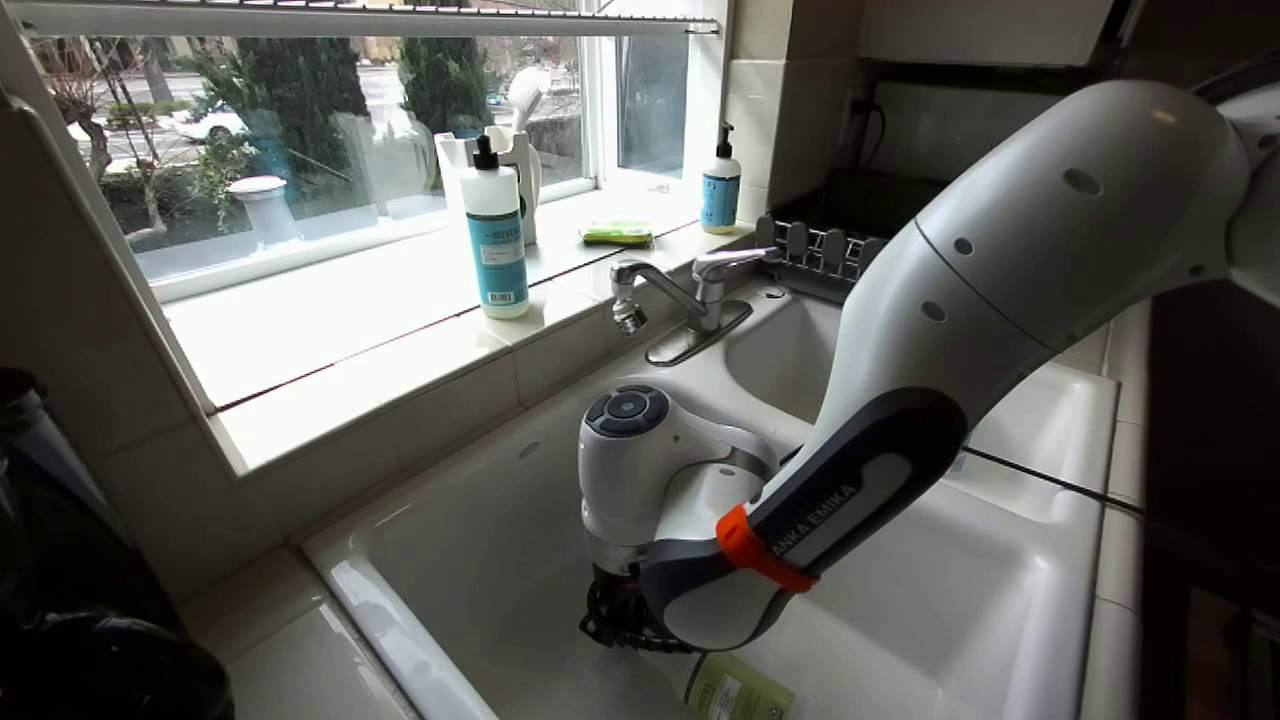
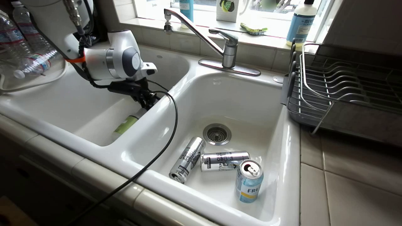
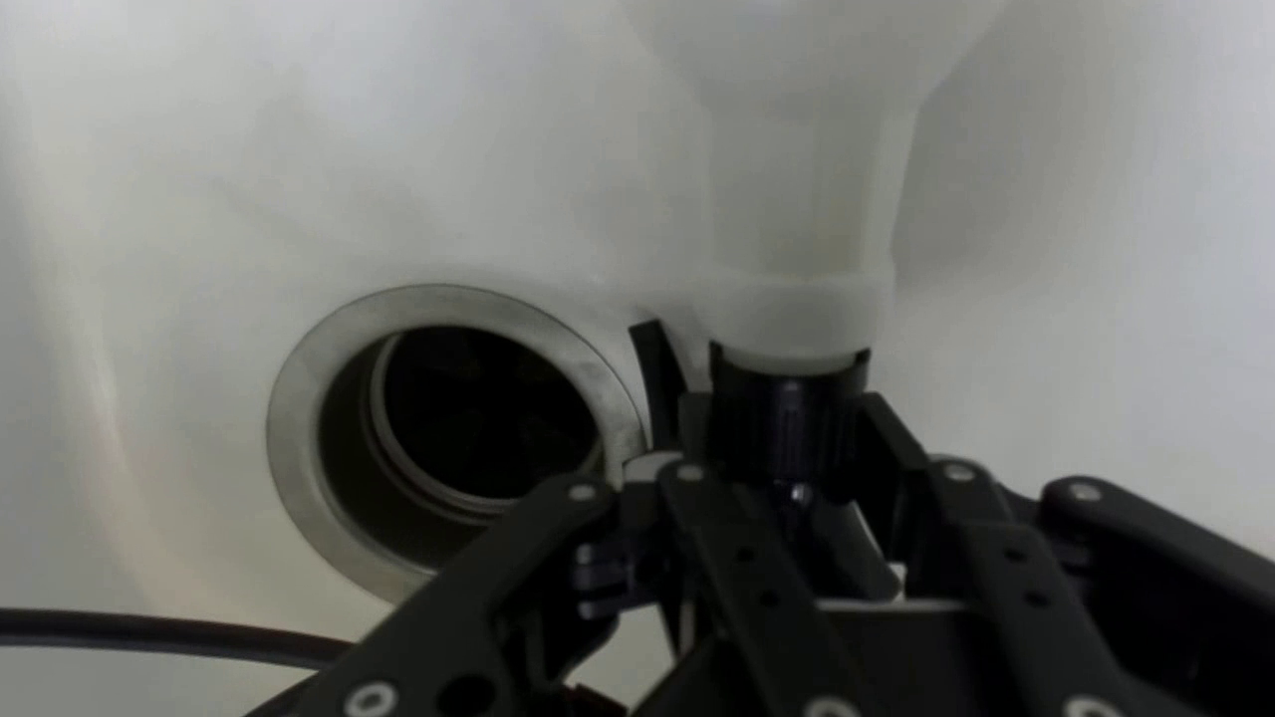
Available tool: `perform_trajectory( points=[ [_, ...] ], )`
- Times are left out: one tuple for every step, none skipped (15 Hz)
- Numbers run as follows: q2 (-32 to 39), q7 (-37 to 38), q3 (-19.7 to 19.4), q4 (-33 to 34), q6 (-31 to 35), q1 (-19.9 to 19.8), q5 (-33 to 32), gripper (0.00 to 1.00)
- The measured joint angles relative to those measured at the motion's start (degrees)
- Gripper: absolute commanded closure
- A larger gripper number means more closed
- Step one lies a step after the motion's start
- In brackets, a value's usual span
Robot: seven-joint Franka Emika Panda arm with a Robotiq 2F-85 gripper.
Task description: Take the bottle out of the sink
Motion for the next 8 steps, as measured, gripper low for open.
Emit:
perform_trajectory(
  points=[
    [0.1, 0.0, 0.0, 0.0, 1.3, 0.1, 0.2, 0.89],
    [0.1, 0.0, -0.1, -0.1, 2.7, 0.1, 0.4, 0.89],
    [0.1, 0.0, -0.1, -0.1, 4.5, 0.2, 0.7, 0.89],
    [0.0, 0.0, -0.1, -0.2, 6.5, 0.2, 1.0, 0.89],
    [-0.1, 0.0, -0.1, -0.3, 8.7, 0.2, 1.4, 0.89],
    [-0.4, 0.0, -0.1, -0.4, 10.9, 0.2, 1.7, 0.89],
    [-0.9, 0.0, -0.2, -0.7, 13.1, 0.3, 2.1, 0.89],
    [-1.6, 0.0, -0.2, -1.4, 15.4, 0.2, 2.5, 0.89]
  ],
)
